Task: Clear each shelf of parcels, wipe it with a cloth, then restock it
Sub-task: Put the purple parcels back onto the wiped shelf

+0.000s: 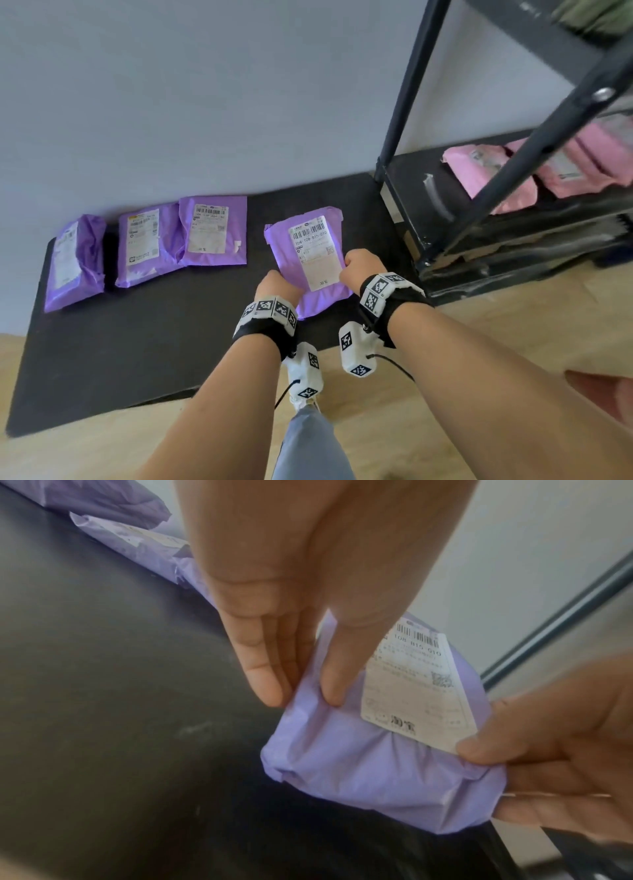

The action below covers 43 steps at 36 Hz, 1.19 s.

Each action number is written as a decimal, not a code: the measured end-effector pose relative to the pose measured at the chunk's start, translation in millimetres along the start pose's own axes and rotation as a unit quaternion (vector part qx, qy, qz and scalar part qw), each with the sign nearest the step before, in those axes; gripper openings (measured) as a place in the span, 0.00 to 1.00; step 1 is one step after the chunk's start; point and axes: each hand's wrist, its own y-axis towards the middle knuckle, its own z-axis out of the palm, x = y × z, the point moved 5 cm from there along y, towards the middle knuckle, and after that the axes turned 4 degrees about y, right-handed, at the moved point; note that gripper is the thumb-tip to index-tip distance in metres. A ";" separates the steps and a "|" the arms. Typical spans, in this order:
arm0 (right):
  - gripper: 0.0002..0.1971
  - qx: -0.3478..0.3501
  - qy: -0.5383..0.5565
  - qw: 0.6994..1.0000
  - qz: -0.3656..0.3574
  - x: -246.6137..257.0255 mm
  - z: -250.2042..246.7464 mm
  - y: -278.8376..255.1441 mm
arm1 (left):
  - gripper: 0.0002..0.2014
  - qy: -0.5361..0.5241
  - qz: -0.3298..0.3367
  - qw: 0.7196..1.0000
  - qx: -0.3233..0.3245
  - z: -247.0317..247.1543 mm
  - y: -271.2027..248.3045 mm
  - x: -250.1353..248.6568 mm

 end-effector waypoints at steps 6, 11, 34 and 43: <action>0.12 -0.021 0.009 1.000 -0.018 -77.1 -25.4 -65.8 | 0.06 0.038 0.027 0.999 0.011 51.9 -81.6 -21.7; 0.08 -0.058 0.040 0.998 0.002 -153.8 -58.3 -116.3 | 0.14 0.063 0.094 0.994 -0.002 102.2 -145.3 -57.0; 0.11 -0.344 0.247 0.903 0.078 -355.7 -342.1 -171.2 | 0.24 0.116 0.428 0.890 -0.100 176.4 -309.1 -402.2; 0.13 -0.460 0.255 0.850 0.038 -366.5 -488.1 -150.9 | 0.14 0.009 0.515 0.847 -0.129 149.2 -339.6 -554.9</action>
